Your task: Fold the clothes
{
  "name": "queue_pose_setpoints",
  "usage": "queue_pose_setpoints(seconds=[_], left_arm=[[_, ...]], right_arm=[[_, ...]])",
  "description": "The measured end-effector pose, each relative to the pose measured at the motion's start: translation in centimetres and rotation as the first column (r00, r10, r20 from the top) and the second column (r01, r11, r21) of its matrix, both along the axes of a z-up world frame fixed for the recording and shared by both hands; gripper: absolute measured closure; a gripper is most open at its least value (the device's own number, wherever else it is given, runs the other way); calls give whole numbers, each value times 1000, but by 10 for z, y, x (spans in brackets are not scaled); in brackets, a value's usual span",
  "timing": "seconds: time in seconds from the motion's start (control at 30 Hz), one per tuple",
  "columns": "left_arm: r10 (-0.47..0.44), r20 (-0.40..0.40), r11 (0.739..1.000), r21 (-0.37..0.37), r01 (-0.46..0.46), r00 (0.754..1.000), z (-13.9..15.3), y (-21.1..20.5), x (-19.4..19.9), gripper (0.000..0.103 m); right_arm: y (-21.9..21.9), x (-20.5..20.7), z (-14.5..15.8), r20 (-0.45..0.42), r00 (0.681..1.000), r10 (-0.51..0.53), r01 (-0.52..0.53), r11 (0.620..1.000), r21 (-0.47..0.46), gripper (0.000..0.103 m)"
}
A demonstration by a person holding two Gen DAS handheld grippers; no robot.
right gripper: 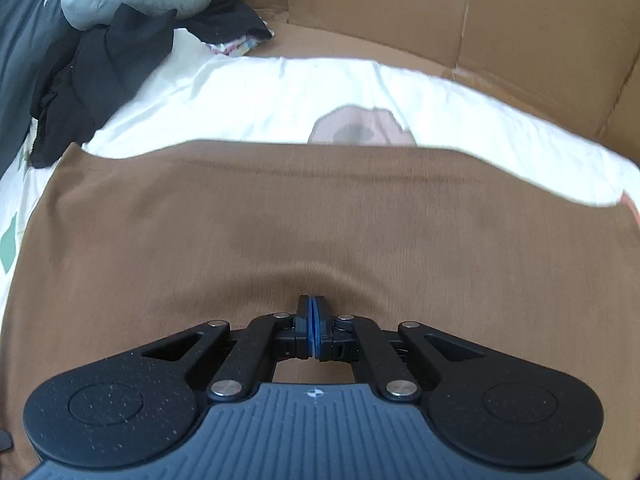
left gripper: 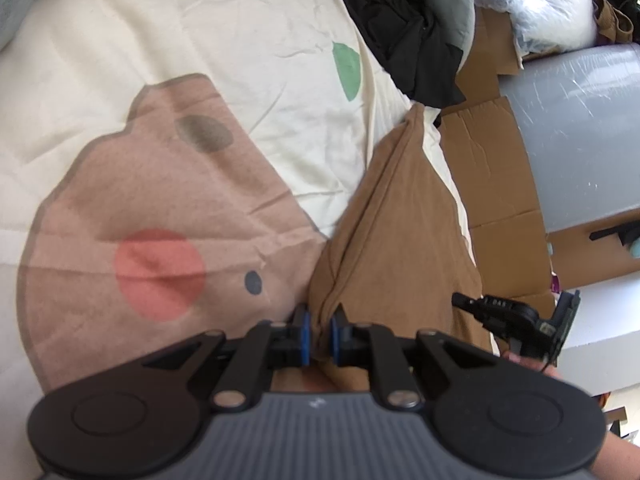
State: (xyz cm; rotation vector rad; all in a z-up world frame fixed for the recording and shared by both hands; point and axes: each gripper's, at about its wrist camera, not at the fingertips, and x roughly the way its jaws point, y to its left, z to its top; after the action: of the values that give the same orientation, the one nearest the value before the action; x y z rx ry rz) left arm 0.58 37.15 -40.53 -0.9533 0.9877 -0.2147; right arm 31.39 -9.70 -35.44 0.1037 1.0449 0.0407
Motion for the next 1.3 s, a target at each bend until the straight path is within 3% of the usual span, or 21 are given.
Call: queue_pose_setpoints(seconds=[0.53,0.93,1.0,1.13,1.3], left_arm=[[-4,-1,1000,2,4,1000,1,0,1,92],[0,15,1000,-7,0,1000,12,1,4,92],[0,27,1000,-7,0,1000,16,0,5,92],[8,38,1000,-21,-8,999,23,-1,5,92],[-9,65,1000,-16,10,998,38,-4,7,92]], right_arm=[[-11,67,0,35,999,-37,38,999,-16,97],[-16,80,10,45,997,-55,56,998,-22,96],[-13,73,15,47,999,-26,27,999,-23,94],[-9,56,31,79,996,47,-48,999,12,78],[-11,35,54,92,993,68,-72,997,40,56]])
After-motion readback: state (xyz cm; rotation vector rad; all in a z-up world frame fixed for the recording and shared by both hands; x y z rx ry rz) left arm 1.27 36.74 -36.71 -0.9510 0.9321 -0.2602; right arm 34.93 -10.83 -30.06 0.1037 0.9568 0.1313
